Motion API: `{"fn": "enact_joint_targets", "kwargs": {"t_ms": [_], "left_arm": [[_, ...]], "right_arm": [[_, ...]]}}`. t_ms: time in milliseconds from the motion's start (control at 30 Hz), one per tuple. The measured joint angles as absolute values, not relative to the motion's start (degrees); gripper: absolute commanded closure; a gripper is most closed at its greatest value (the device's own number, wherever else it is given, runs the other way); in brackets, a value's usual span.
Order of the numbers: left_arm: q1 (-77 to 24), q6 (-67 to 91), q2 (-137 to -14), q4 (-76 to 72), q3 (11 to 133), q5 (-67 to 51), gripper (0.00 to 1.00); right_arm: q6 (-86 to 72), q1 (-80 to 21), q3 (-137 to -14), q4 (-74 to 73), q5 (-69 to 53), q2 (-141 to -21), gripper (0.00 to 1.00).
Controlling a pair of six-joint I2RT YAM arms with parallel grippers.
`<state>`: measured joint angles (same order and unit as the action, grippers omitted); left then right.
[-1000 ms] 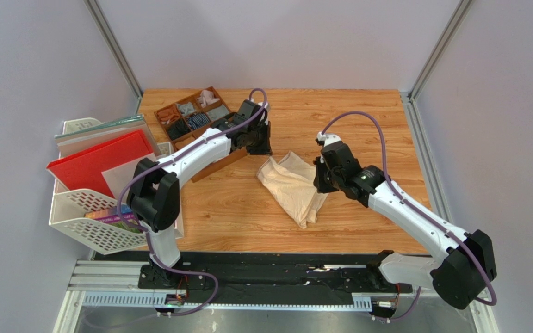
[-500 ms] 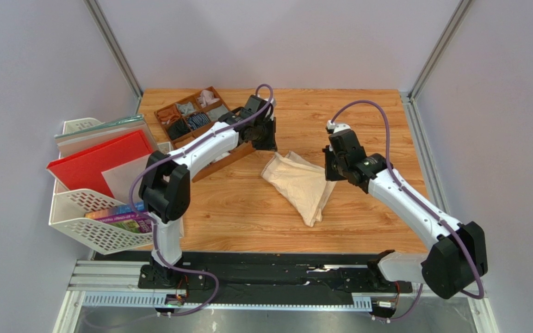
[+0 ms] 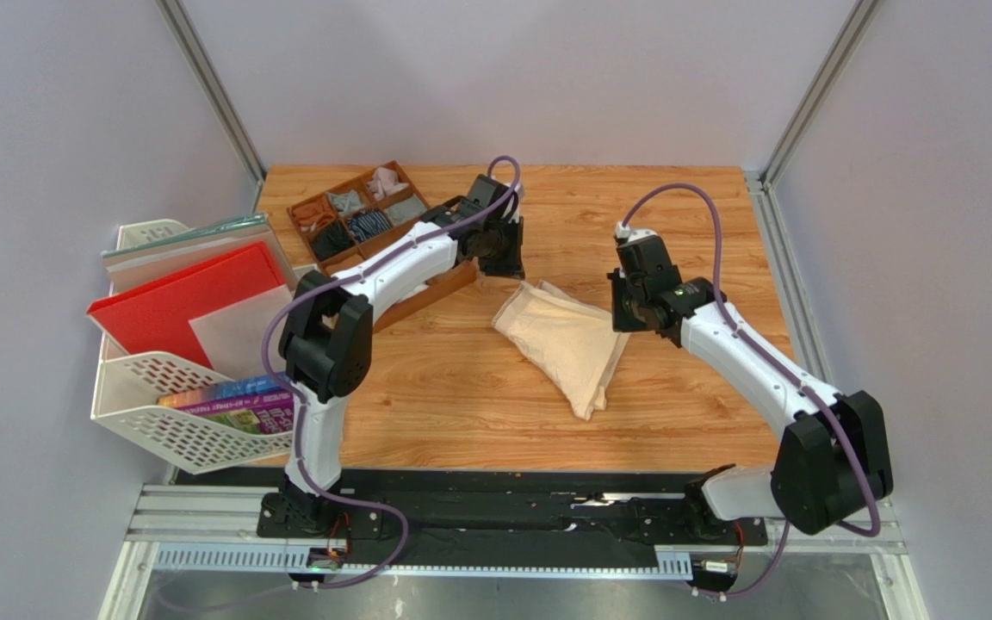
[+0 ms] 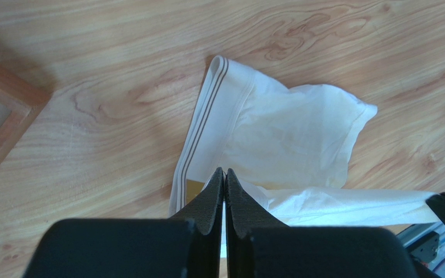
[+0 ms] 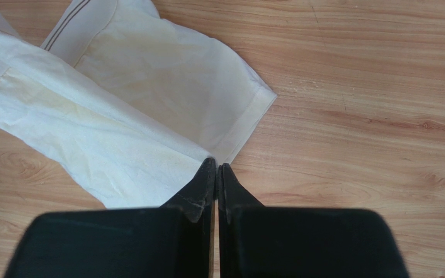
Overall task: Roll the underwear
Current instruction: Fold the underwear at the center of the board.
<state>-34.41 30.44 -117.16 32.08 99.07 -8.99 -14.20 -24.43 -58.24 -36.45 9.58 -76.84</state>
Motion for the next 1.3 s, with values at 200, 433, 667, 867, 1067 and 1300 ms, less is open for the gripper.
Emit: {"fn": "enact_joint_targets", "kwargs": {"t_ms": [200,433,667,867,1067,1300], "left_arm": [[-34.41,30.06,-120.18,30.52,101.80,-10.07,1.00],[-34.41,29.26,-125.75,29.15,105.19,-12.47,1.00],[-34.41,29.21,-128.68,28.49,108.09,-13.28,1.00],[-34.41,29.17,-129.19,28.51,109.80,-12.91,1.00],[-34.44,29.12,-131.39,29.04,111.44,-12.40,1.00],[-34.44,28.88,-133.58,30.26,111.81,-11.49,1.00]], "right_arm": [[-13.65,-21.37,-58.37,-34.61,9.54,-82.30,1.00],[-13.67,-19.29,-59.68,-32.86,10.81,-88.77,1.00],[-13.61,-17.43,-62.15,-31.94,11.77,-92.31,1.00],[-12.95,-16.69,-63.72,-31.00,11.68,-96.18,1.00],[-12.08,-16.67,-63.99,-30.15,11.46,-100.53,1.00],[-11.60,-16.49,-64.77,-29.61,11.49,-101.73,0.77]]}}
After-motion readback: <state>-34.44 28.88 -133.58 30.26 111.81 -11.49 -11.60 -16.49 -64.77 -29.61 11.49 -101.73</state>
